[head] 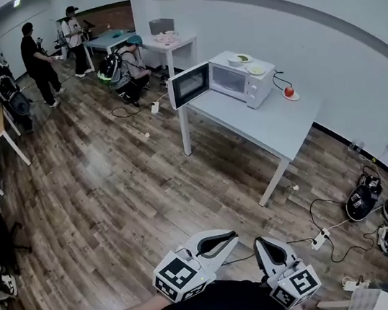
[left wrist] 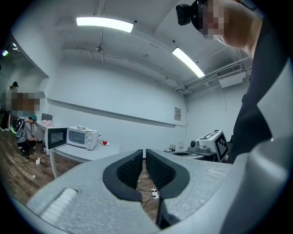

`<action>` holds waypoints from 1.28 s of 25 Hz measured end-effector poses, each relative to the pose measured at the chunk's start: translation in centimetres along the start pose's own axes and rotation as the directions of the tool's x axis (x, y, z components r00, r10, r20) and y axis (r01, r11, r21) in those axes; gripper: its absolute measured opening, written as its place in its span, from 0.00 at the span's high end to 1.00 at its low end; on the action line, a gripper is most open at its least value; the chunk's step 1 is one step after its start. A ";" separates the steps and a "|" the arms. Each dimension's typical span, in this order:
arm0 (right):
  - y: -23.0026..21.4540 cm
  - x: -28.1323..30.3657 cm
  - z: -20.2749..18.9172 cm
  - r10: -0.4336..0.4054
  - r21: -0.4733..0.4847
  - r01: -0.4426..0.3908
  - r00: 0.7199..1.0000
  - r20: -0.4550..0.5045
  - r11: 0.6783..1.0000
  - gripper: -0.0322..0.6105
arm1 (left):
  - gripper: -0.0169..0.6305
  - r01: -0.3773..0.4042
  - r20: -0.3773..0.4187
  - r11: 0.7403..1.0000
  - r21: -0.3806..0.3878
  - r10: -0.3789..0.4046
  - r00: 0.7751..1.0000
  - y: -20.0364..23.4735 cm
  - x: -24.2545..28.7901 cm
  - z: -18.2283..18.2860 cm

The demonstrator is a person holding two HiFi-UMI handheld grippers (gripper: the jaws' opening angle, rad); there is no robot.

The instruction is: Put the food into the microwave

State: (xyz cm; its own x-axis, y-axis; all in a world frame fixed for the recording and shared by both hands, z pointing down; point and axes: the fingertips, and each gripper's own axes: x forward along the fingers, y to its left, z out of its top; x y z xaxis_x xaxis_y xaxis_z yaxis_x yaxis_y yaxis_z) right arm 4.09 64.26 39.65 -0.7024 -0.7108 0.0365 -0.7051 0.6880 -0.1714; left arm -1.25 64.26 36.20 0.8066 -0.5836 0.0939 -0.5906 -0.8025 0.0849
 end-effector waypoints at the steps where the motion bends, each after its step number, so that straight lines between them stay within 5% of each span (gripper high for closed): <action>1: 0.4 0.5 -0.4 0.006 0.007 -0.006 1.000 -0.007 1.000 0.93 | 0.93 -0.002 -0.010 1.000 -0.005 0.002 1.000 0.4 -0.2 -0.3; 11: -1.2 5.2 -2.0 0.053 0.047 -0.050 0.997 -0.054 0.998 0.93 | 0.93 -0.001 -0.036 0.999 -0.037 0.000 0.999 4.7 1.6 -1.3; 32: -20.7 16.1 2.9 0.175 0.016 -0.174 0.982 -0.064 0.985 0.93 | 0.93 -0.106 -0.030 0.994 -0.001 0.106 0.994 16.8 19.0 2.5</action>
State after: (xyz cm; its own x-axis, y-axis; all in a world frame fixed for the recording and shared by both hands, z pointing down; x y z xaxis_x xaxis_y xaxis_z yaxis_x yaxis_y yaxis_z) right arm 7.64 38.19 40.88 -0.8198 -0.5685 0.0689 -0.5701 0.7990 -0.1910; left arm 4.23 39.36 36.89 0.7382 -0.6616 0.1318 -0.6729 -0.7359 0.0752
